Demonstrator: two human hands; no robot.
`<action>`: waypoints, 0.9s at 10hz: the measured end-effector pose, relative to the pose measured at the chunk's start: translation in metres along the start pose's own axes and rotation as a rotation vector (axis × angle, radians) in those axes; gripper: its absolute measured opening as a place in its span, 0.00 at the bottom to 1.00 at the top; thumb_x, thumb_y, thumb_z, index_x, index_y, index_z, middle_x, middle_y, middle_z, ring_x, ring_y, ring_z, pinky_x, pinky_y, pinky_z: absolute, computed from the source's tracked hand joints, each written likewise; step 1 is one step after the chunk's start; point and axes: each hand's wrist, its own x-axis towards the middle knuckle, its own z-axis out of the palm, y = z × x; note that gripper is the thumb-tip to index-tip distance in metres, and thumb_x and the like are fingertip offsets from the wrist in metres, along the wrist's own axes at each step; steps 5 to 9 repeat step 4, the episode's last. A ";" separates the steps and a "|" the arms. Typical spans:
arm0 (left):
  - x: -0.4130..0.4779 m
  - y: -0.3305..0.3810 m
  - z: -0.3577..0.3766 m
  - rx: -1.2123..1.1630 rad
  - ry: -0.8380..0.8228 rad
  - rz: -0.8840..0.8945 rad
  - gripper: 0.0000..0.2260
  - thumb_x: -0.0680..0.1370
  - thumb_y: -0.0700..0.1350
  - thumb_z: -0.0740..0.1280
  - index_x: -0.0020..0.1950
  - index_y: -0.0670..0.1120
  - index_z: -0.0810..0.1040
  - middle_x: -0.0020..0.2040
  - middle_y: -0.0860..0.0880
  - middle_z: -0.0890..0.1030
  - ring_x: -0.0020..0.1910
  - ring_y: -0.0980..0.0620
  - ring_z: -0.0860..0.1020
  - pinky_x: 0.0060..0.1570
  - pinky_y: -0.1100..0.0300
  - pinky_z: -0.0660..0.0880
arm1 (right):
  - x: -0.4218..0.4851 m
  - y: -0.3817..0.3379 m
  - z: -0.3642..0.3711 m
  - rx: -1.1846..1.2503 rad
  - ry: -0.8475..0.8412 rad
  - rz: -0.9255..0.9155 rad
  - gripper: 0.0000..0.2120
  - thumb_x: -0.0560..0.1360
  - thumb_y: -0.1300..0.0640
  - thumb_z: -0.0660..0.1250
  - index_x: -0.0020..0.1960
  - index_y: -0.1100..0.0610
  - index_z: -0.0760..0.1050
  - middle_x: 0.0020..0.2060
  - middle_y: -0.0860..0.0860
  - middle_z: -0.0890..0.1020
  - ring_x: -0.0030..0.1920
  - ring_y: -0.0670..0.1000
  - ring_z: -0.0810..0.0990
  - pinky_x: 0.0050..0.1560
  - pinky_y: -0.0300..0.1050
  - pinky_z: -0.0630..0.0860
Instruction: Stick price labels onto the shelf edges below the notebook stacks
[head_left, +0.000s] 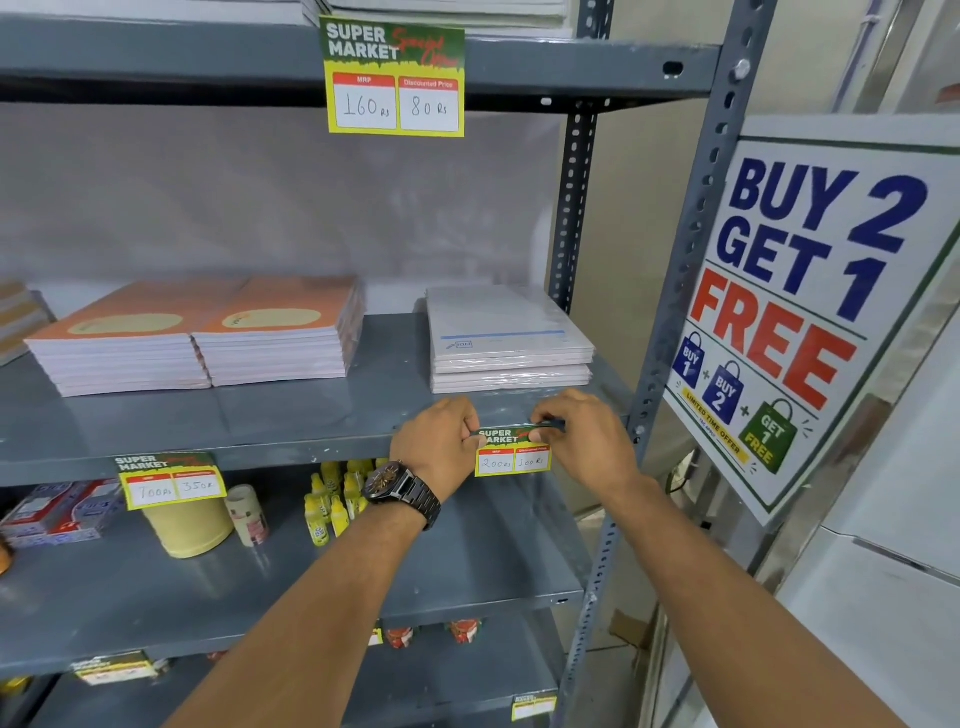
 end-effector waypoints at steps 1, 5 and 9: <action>-0.004 0.004 0.000 -0.007 -0.008 -0.006 0.06 0.74 0.46 0.69 0.41 0.52 0.72 0.41 0.55 0.79 0.39 0.51 0.78 0.37 0.56 0.73 | -0.001 -0.001 -0.001 -0.002 0.002 -0.007 0.05 0.71 0.58 0.74 0.46 0.50 0.82 0.43 0.48 0.80 0.46 0.51 0.78 0.45 0.51 0.77; -0.037 -0.021 -0.032 0.021 0.052 -0.026 0.06 0.77 0.46 0.65 0.42 0.55 0.71 0.40 0.56 0.73 0.35 0.53 0.73 0.33 0.57 0.68 | -0.036 -0.012 0.007 0.173 0.198 -0.062 0.08 0.74 0.61 0.73 0.52 0.53 0.84 0.46 0.49 0.84 0.47 0.53 0.81 0.51 0.46 0.78; -0.037 -0.021 -0.032 0.021 0.052 -0.026 0.06 0.77 0.46 0.65 0.42 0.55 0.71 0.40 0.56 0.73 0.35 0.53 0.73 0.33 0.57 0.68 | -0.036 -0.012 0.007 0.173 0.198 -0.062 0.08 0.74 0.61 0.73 0.52 0.53 0.84 0.46 0.49 0.84 0.47 0.53 0.81 0.51 0.46 0.78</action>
